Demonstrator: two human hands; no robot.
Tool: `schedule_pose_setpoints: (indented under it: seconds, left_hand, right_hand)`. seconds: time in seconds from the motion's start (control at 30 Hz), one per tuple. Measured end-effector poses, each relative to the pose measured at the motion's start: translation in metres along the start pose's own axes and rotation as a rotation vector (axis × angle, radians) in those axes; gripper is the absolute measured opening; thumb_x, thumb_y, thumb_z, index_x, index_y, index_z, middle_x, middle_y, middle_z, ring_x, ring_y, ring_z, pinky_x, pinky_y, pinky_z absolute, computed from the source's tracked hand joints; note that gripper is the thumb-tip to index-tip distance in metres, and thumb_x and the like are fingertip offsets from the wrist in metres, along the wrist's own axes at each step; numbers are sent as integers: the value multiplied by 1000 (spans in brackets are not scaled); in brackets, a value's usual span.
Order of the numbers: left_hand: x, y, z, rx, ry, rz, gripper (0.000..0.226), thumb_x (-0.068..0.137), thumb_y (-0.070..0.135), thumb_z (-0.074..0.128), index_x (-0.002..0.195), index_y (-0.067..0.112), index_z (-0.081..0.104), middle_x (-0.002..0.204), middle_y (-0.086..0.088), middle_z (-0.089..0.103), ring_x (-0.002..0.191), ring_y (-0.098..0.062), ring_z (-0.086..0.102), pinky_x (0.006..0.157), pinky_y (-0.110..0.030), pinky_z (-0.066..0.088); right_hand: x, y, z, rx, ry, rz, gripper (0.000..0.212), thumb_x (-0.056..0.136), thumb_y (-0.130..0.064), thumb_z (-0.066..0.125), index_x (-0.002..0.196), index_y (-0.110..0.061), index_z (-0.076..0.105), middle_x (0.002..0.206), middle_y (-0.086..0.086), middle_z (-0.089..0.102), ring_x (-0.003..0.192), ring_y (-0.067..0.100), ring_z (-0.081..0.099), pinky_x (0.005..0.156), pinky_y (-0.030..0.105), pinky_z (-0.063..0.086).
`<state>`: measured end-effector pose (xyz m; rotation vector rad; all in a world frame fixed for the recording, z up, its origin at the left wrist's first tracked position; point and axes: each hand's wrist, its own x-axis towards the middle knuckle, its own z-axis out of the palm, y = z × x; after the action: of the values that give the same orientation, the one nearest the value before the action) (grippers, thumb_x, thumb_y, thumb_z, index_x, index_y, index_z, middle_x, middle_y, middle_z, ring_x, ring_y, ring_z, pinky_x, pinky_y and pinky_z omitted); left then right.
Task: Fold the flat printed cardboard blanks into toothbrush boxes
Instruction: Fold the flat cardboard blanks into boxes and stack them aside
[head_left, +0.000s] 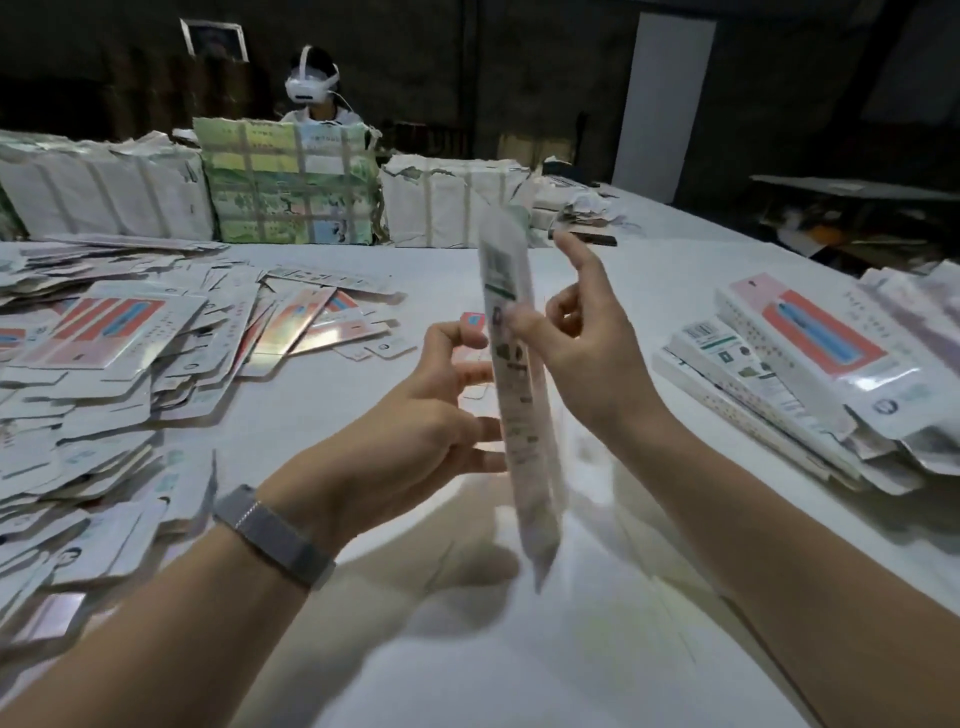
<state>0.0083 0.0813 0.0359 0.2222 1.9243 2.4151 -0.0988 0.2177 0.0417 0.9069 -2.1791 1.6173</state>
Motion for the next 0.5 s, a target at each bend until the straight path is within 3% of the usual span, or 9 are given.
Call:
schedule_pose_setpoints:
  seconds: [0.1,0.23,0.3,0.37,0.43,0.5]
  left_hand:
    - [3,-12,7,45,27,2,72,65,-4,46,122,39,39,132,-13,52,107,-30,69,81,-43,49]
    - [12,-23,10,-102,220,61,40,82,12,57,111,35,42,113,-11,64,90,-21,67,71,-38,52]
    - [14,-24,7,-217,308,96,33,94,15,58,119,30,41,101,-8,69,81,-20,68,60,-35,56]
    - [13,-22,6,-241,314,107,39,96,20,59,132,23,43,105,-10,73,87,-26,70,64,-41,60]
    - [10,-19,6,-140,261,118,35,96,19,56,131,19,56,109,-17,71,88,-30,70,70,-43,60]
    - [9,-18,6,-72,262,134,34,98,12,46,116,28,69,100,-14,73,79,-27,71,64,-38,59]
  right_hand:
    - [-9,-3,8,102,-162,15,71,89,-36,68,149,-34,30,76,0,53,70,4,55,70,19,48]
    - [-18,-6,16,361,-267,110,52,96,-14,63,140,-29,39,80,11,51,75,17,56,80,34,49]
    - [-20,-6,17,468,-253,103,43,98,-7,56,135,-26,44,76,9,50,71,15,53,75,29,46]
    - [-20,-8,17,534,-252,73,41,97,-3,56,130,-25,49,73,2,54,69,10,57,74,24,47]
    - [-18,-10,14,468,-200,24,38,91,-5,59,125,-23,57,72,-6,57,71,9,59,73,26,53]
    - [-15,-10,9,216,-74,-54,35,92,-10,63,125,-20,62,67,-13,53,67,8,56,69,29,56]
